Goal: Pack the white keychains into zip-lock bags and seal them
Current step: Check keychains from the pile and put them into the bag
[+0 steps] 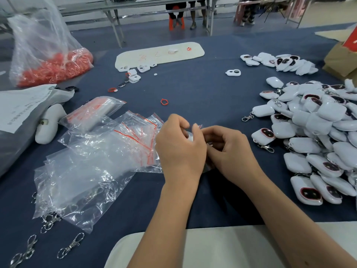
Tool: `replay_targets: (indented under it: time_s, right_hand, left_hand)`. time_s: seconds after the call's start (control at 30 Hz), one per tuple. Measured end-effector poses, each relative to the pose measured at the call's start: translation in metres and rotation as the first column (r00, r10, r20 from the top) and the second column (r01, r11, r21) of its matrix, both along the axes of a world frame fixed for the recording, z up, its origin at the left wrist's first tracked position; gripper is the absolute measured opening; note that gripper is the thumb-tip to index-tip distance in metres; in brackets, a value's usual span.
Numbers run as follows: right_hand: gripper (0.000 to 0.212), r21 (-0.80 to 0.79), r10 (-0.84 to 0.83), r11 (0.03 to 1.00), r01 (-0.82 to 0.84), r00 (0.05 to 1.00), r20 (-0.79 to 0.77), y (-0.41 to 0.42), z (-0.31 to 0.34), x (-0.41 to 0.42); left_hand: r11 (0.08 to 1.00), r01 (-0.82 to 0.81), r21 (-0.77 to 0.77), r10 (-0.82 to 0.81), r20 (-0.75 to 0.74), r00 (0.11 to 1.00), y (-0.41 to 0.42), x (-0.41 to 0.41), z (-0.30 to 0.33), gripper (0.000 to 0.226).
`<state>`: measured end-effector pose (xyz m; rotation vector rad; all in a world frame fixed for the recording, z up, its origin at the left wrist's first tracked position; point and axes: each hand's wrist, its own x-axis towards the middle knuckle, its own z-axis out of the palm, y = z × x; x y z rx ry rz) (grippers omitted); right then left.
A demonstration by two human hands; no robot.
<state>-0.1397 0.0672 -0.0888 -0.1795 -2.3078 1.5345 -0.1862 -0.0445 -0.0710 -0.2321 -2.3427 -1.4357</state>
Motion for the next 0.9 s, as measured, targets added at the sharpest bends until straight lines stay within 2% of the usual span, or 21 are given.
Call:
replay_targets:
  time_s: [0.1, 0.2, 0.27, 0.33, 0.4, 0.47, 0.53, 0.63, 0.7, 0.77, 0.83, 0.9]
  right_hand:
    - [0.021, 0.020, -0.104, 0.994, 0.104, 0.994, 0.034, -0.001, 0.002, -0.001]
    - [0.008, 0.025, -0.156, 0.988, 0.154, 0.984, 0.083, -0.001, 0.003, -0.001]
    - [0.010, 0.043, -0.185, 0.982, 0.182, 0.978, 0.092, -0.002, 0.003, -0.001]
    - [0.008, 0.014, -0.173, 0.985, 0.173, 0.983, 0.067, -0.002, 0.006, 0.000]
    - [0.014, -0.061, -0.095, 0.993, 0.097, 0.995, 0.027, -0.002, 0.010, 0.002]
    - [0.035, -0.084, 0.043, 0.995, -0.045, 0.999, -0.021, 0.001, 0.013, 0.005]
    - [0.053, -0.095, 0.187, 0.978, -0.188, 0.982, -0.025, 0.003, 0.017, 0.008]
    - [0.067, -0.153, 0.324, 0.935, -0.321, 0.946, -0.006, 0.005, 0.022, 0.010]
    - [0.069, -0.106, 0.258, 0.960, -0.260, 0.966, -0.030, 0.001, 0.022, 0.010]
    - [0.066, 0.008, 0.035, 0.999, -0.034, 0.995, -0.097, -0.004, 0.018, 0.009]
    - [0.053, 0.056, -0.141, 0.987, 0.151, 0.978, -0.157, -0.007, 0.015, 0.008]
    - [0.042, 0.093, -0.155, 0.982, 0.165, 0.982, -0.106, -0.007, 0.015, 0.006]
  left_hand:
    - [0.985, 0.028, -0.168, -0.005, 0.136, 0.991, 0.002, 0.003, 0.000, 0.035]
    - [0.977, 0.047, -0.209, -0.026, 0.103, 0.994, 0.005, 0.005, -0.001, 0.026]
    - [0.981, 0.034, -0.192, -0.018, 0.083, 0.996, 0.004, 0.006, 0.000, 0.020]
    - [0.984, 0.027, -0.178, -0.029, -0.008, 1.000, 0.004, 0.008, 0.002, 0.018]
    - [0.985, 0.033, -0.172, -0.060, -0.153, 0.986, 0.006, 0.013, 0.005, 0.020]
    - [0.985, 0.038, -0.166, -0.080, -0.250, 0.965, 0.012, 0.019, 0.006, 0.022]
    - [0.990, 0.053, -0.132, -0.091, -0.296, 0.951, 0.016, 0.023, 0.005, 0.022]
    - [0.993, 0.101, -0.055, -0.113, -0.324, 0.939, 0.018, 0.023, 0.000, 0.022]
    - [0.987, 0.159, -0.006, -0.152, -0.334, 0.930, 0.017, 0.022, 0.000, 0.023]
    - [0.978, 0.204, 0.038, -0.178, -0.347, 0.921, 0.018, 0.022, 0.001, 0.023]
    - [0.967, 0.248, 0.064, -0.212, -0.340, 0.916, 0.020, 0.023, 0.002, 0.024]
    - [0.955, 0.288, 0.065, -0.254, -0.320, 0.913, 0.021, 0.024, 0.002, 0.024]
